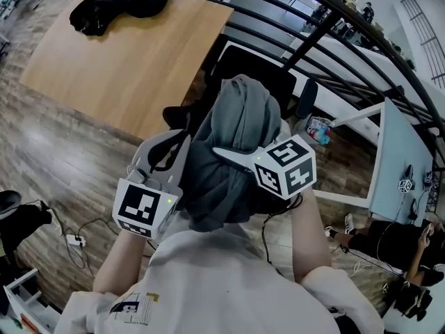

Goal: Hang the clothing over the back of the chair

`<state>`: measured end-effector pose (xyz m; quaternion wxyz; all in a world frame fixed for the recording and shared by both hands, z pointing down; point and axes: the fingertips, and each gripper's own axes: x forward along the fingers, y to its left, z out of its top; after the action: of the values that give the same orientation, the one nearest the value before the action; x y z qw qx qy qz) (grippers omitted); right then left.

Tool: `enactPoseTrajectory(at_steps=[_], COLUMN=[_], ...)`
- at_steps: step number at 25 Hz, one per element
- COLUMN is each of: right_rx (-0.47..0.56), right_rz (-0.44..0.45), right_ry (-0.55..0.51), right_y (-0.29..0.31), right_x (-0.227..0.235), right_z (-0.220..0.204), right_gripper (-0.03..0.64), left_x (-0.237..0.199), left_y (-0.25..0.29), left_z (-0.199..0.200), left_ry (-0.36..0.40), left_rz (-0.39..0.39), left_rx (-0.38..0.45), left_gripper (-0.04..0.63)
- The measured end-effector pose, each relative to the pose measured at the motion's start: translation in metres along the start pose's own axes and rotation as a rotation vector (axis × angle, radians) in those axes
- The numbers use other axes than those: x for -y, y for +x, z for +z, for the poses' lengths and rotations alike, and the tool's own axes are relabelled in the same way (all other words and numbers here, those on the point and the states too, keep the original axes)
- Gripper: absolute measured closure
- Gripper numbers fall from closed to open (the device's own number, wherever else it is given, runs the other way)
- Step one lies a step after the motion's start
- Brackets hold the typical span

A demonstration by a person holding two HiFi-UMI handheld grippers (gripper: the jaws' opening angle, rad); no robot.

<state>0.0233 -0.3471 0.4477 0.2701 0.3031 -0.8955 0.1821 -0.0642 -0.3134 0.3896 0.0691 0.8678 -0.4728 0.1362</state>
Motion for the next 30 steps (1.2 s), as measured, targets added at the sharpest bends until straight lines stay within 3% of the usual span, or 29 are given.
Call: enactPoseTrajectory(at_steps=[6, 13, 18, 22, 30], right_rx=[-0.074, -0.05, -0.126, -0.155, -0.175], right_rz=[0.04, -0.031, -0.009, -0.005, -0.05], right_ry=[-0.045, 0.003, 0.012, -0.021, -0.061], right_y=[-0.006, -0.009, -0.023, -0.033, -0.095], right_x=[-0.001, 0.002, -0.006, -0.012, -0.011], right_z=[-0.004, -0.004, -0.006, 0.001, -0.029], right_gripper=[0.026, 0.029, 0.141, 0.141, 0.182], left_x=[-0.007, 0.001, 0.003, -0.009, 0.027], left_y=[0.002, 0.002, 0.001, -0.001, -0.011], left_z=[-0.005, -0.008, -0.02, -0.019, -0.022], left_ry=[0.004, 0.01, 0.015, 0.026, 0.054], left_rz=[-0.017, -0.048, -0.066, -0.07, -0.067], left_rx=[-0.01, -0.001, -0.005, 0.0, -0.006], left_gripper=[0.594, 0.595, 0.595, 0.595, 0.595])
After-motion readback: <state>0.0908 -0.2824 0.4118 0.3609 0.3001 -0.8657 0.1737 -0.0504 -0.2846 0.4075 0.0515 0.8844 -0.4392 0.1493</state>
